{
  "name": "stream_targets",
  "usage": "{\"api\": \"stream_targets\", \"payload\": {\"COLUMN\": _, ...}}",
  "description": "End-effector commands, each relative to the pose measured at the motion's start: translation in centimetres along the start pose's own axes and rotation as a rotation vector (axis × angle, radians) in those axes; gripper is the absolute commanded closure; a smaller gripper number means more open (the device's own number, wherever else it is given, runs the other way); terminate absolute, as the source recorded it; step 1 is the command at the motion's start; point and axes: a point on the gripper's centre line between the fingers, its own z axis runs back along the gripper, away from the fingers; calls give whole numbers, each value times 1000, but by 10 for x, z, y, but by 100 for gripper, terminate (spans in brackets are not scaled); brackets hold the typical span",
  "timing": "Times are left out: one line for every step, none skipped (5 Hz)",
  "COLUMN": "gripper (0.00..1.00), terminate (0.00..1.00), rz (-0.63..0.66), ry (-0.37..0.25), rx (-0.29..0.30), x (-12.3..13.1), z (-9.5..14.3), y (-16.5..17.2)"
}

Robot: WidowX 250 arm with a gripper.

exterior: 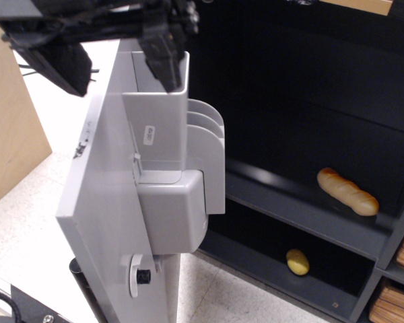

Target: Close fridge

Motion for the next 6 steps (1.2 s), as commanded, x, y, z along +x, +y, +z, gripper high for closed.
{"api": "stream_targets", "payload": {"gripper": 0, "terminate": 0, "rz": 2, "ry": -11, "rx": 98, "x": 13, "z": -1, "y": 11}}
{"api": "stream_targets", "payload": {"gripper": 0, "terminate": 0, "rz": 10, "ry": -12, "rx": 91, "x": -2, "z": -25, "y": -2}}
{"api": "stream_targets", "payload": {"gripper": 0, "terminate": 0, "rz": -24, "ry": 17, "rx": 146, "x": -18, "z": -43, "y": -23}}
{"api": "stream_targets", "payload": {"gripper": 0, "terminate": 0, "rz": 1, "ry": 9, "rx": 156, "x": -25, "z": -54, "y": -41}}
{"api": "stream_targets", "payload": {"gripper": 0, "terminate": 0, "rz": 16, "ry": 16, "rx": 126, "x": -29, "z": -61, "y": -71}}
{"api": "stream_targets", "payload": {"gripper": 0, "terminate": 0, "rz": 81, "ry": 14, "rx": 76, "x": -19, "z": -59, "y": -109}}
